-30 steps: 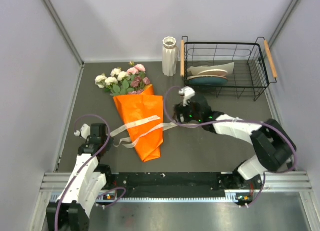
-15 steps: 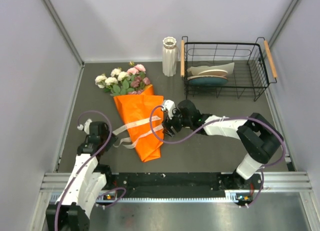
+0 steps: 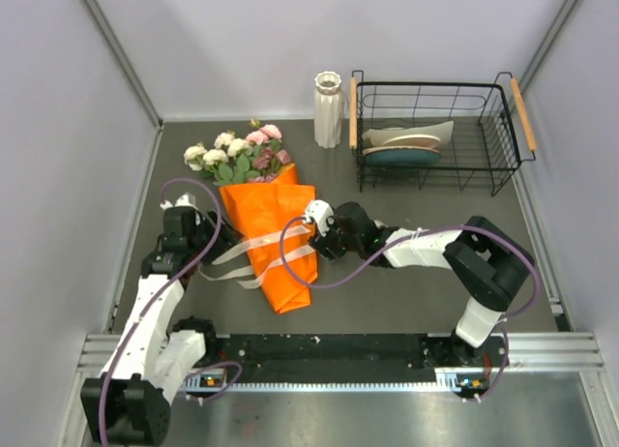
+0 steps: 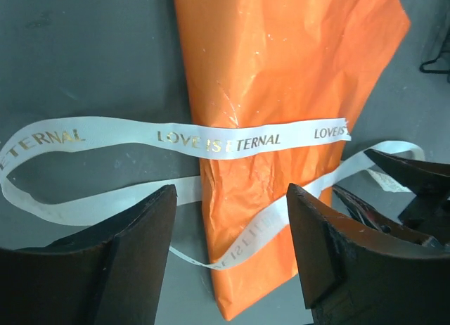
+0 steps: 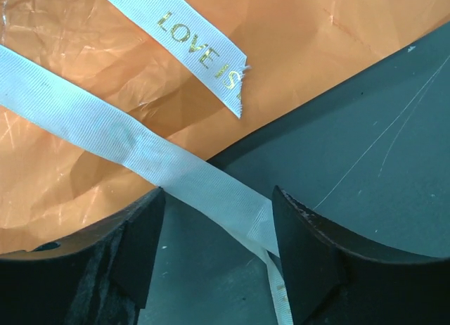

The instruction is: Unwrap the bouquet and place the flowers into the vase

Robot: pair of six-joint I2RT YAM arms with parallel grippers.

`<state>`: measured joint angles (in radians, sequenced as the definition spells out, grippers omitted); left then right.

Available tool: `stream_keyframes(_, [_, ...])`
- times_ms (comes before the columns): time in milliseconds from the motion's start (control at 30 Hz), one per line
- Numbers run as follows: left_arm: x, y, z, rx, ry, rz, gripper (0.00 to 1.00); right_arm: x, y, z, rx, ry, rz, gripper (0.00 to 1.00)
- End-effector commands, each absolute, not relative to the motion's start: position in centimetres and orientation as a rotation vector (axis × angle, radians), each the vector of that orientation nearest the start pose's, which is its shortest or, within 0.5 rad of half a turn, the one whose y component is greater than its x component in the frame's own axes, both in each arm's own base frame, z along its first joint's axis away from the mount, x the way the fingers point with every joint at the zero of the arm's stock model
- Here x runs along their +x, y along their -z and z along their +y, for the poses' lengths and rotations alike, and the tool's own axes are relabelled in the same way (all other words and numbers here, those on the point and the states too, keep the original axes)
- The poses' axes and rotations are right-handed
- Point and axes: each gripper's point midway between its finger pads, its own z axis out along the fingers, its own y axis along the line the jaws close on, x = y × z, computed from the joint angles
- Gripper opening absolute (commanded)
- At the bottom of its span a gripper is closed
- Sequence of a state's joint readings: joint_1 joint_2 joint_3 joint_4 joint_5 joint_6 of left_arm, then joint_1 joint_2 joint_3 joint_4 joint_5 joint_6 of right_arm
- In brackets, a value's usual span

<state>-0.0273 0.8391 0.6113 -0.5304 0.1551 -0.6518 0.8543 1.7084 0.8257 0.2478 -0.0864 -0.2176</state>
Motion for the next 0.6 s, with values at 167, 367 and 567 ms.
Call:
stream_keyframes(167, [26.0, -14.8, -9.1, -0.485, 0.759, 2.191, 0.8, 29.4, -6.1, 36.2, -1.156, -0.522, 1.855, 0.31])
stream_keyframes(367, [27.1, -12.5, -9.8, -0.551, 0.76, 2.429, 0.79, 30.9, -8.0, 36.1, -1.02, -0.485, 1.87, 0.0])
stream_keyframes(567, [26.9, -10.6, -9.1, -1.045, 0.801, 2.309, 0.57, 34.9, -13.0, 28.1, -0.462, -0.302, 1.883, 0.0])
